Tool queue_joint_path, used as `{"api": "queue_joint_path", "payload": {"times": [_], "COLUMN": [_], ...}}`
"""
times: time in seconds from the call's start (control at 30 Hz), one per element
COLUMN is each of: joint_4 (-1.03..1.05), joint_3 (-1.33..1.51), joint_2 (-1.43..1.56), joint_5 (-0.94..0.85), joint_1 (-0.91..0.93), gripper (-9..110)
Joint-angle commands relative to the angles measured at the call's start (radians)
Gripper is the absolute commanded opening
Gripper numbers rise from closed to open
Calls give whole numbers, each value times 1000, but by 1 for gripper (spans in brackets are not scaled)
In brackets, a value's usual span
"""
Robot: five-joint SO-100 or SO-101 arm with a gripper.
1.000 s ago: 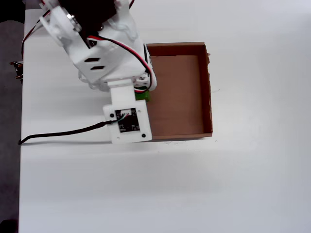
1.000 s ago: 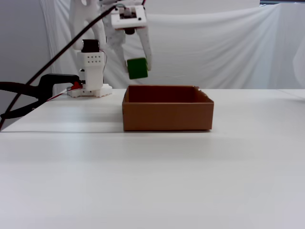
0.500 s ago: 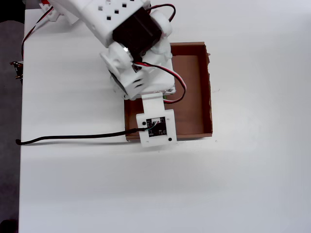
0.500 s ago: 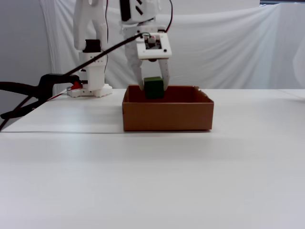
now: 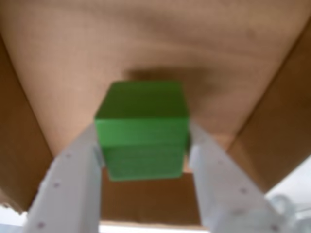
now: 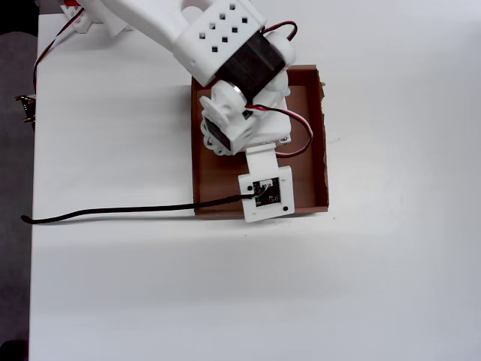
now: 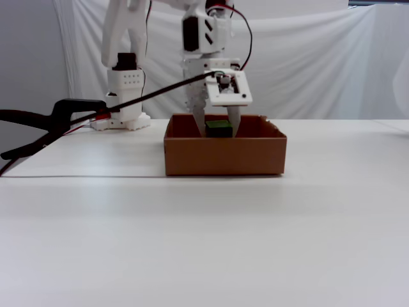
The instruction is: Grasp a green cube and put it in a box.
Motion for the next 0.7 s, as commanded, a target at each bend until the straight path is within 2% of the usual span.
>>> {"api": "queue_joint_path", "payload": {"times": [0.0, 0.67], "joint_4": [-2, -20], "joint_3": [-58, -28], "joint_2": [8, -2], "joint_5": [8, 8], "joint_1": [-15, -17], "gripper": [14, 15]}}
